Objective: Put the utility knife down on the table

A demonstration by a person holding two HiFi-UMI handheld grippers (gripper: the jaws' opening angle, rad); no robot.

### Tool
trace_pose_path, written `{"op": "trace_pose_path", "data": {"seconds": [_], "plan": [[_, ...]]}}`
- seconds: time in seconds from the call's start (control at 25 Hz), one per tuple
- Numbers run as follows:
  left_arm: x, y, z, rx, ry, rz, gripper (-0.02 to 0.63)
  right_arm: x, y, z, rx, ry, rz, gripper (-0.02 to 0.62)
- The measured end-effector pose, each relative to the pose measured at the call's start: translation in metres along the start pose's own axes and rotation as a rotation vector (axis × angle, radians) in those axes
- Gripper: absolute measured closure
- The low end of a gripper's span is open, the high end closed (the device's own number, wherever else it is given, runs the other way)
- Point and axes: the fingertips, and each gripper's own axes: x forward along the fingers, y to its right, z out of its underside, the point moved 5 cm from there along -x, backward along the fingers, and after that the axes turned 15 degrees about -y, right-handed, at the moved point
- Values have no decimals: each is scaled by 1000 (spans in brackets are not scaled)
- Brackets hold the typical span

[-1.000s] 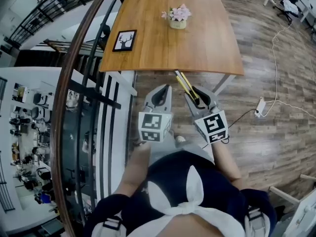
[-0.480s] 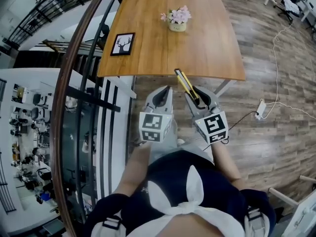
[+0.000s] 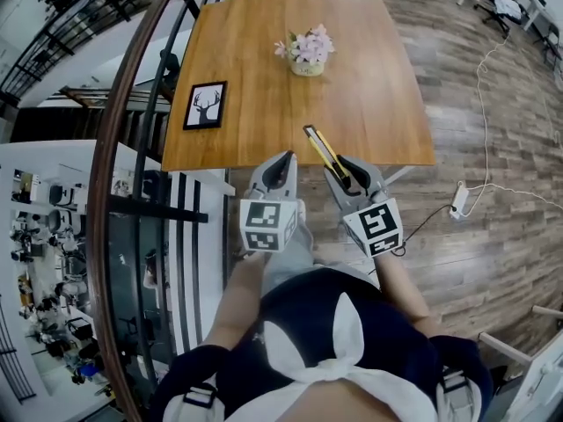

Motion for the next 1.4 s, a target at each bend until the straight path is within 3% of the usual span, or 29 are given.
{"op": "trace_pose_path", "data": {"seconds": [0.68,1.4], "plan": [[106,-147,-80,-7,0,18,597,150,82,-93,1,8,29,479],[151,-228,-81,-25,-48,2,597,233,109,-115,22,-4,23,479]]}}
